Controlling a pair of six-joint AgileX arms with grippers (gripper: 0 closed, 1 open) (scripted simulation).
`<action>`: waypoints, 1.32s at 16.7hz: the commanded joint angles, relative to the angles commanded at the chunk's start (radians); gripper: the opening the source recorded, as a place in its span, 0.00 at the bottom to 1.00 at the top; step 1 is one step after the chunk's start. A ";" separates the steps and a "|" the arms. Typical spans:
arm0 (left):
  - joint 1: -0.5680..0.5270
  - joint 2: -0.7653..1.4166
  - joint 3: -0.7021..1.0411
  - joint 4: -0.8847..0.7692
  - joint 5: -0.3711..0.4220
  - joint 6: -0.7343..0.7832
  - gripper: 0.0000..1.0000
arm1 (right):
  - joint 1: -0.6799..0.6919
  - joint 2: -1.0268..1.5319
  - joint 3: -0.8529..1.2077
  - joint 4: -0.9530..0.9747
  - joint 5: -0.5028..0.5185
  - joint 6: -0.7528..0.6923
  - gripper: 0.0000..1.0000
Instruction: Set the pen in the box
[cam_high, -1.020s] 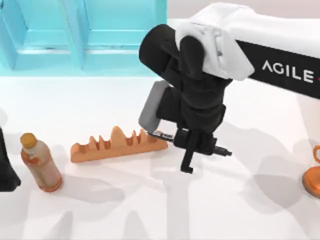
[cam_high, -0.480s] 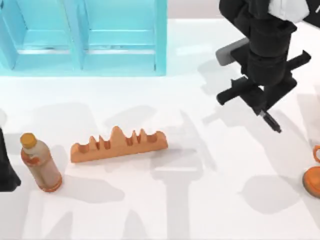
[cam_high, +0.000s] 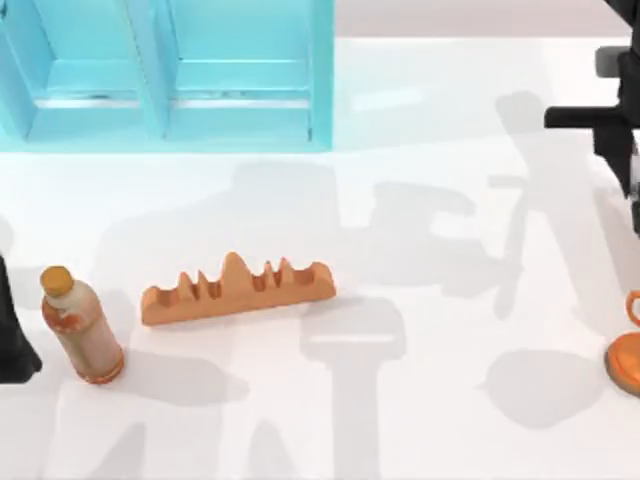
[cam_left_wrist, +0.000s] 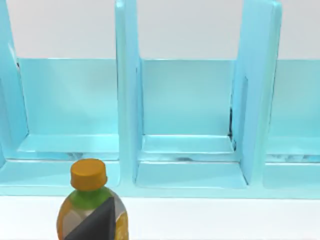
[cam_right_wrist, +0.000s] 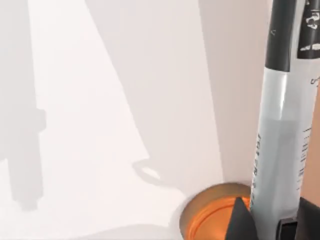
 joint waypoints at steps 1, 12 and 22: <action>0.000 0.000 0.000 0.000 0.000 0.000 1.00 | -0.036 0.009 0.016 -0.017 0.000 0.049 0.00; 0.000 0.000 0.000 0.000 0.000 0.000 1.00 | -0.463 0.107 0.193 -0.210 0.018 0.636 0.00; 0.000 0.000 0.000 0.000 0.000 0.000 1.00 | -0.579 0.110 0.224 -0.261 0.017 0.792 0.00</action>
